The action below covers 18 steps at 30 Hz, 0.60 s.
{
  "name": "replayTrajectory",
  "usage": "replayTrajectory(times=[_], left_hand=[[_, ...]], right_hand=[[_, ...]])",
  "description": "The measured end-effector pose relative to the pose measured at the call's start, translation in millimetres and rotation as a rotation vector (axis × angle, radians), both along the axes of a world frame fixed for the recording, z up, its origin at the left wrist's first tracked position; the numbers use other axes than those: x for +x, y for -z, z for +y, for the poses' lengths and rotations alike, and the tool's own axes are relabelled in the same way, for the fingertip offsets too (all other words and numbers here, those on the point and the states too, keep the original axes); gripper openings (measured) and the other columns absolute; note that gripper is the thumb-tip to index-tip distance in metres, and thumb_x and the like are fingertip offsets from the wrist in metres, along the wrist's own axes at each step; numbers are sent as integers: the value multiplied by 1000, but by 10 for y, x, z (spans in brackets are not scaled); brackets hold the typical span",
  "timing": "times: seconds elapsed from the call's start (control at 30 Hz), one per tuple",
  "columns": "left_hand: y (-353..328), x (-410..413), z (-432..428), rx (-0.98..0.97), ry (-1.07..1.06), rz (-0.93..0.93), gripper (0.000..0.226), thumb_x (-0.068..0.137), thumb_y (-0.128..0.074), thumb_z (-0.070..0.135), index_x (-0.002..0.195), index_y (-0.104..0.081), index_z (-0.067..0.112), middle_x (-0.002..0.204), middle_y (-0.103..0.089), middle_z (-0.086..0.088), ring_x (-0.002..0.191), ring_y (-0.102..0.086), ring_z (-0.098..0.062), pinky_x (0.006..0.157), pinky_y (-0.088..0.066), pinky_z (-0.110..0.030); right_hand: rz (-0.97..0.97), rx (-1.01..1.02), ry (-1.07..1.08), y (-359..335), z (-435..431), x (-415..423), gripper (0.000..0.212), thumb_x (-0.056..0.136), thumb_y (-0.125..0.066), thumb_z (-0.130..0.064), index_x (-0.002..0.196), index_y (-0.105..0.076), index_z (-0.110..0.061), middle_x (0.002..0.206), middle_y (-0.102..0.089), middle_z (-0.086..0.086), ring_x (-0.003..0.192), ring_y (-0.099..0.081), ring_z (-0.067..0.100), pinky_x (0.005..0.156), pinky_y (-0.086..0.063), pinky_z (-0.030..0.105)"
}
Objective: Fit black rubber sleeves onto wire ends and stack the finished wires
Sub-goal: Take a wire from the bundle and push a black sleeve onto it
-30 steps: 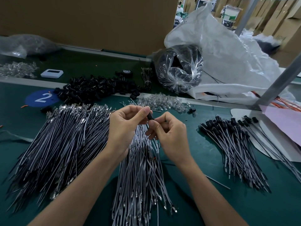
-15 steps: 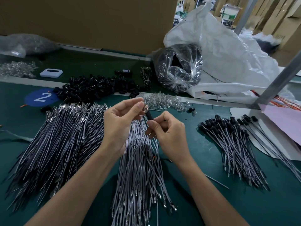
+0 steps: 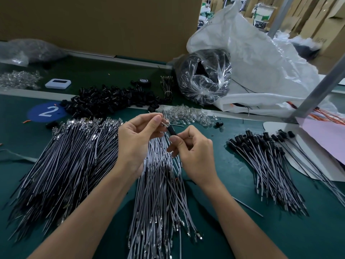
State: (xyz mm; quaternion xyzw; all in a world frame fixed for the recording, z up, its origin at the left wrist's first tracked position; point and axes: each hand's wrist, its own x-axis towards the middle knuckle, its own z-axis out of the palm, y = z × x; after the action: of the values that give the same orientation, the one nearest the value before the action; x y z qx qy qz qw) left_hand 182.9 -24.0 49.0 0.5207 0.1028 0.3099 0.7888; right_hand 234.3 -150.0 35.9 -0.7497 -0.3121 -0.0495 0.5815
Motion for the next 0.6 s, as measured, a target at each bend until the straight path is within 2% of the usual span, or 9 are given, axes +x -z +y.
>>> replayTrajectory(times=[0.13,0.4,0.53,0.6], left_hand=[[20,6,-5,8,-2,12,19,76,-70,20,92,-72,10,81,-76,-3,73,-71,-12,67,-56,-21],[22,7,-19,37,-5,21,8,71,-75,19,77,-80,22,80,-76,-2,71,-70,-10,68,-57,-21],[8,0,-13,-4,23,9,10,69,-75,17,77,-80,19,82,-77,-4,75,-71,-11,69,-56,-20],[0,-2,-14,-25,33,0,14,67,-75,17,81,-79,17,85,-77,-7,80,-72,-14,70,-56,-20]], right_hand=[[-7,0,18,7,2,4,20,89,-70,-14,75,-56,-17,67,-72,-4,57,-69,10,56,-57,29],[56,31,-4,12,-3,23,18,88,-71,-15,77,-58,-10,68,-73,0,56,-69,16,57,-58,31],[69,45,-46,1,-12,36,17,89,-70,-12,77,-57,-10,70,-73,2,57,-69,16,55,-55,25],[64,30,-69,1,-13,38,20,89,-69,-10,75,-56,-14,71,-73,2,56,-68,19,55,-56,30]])
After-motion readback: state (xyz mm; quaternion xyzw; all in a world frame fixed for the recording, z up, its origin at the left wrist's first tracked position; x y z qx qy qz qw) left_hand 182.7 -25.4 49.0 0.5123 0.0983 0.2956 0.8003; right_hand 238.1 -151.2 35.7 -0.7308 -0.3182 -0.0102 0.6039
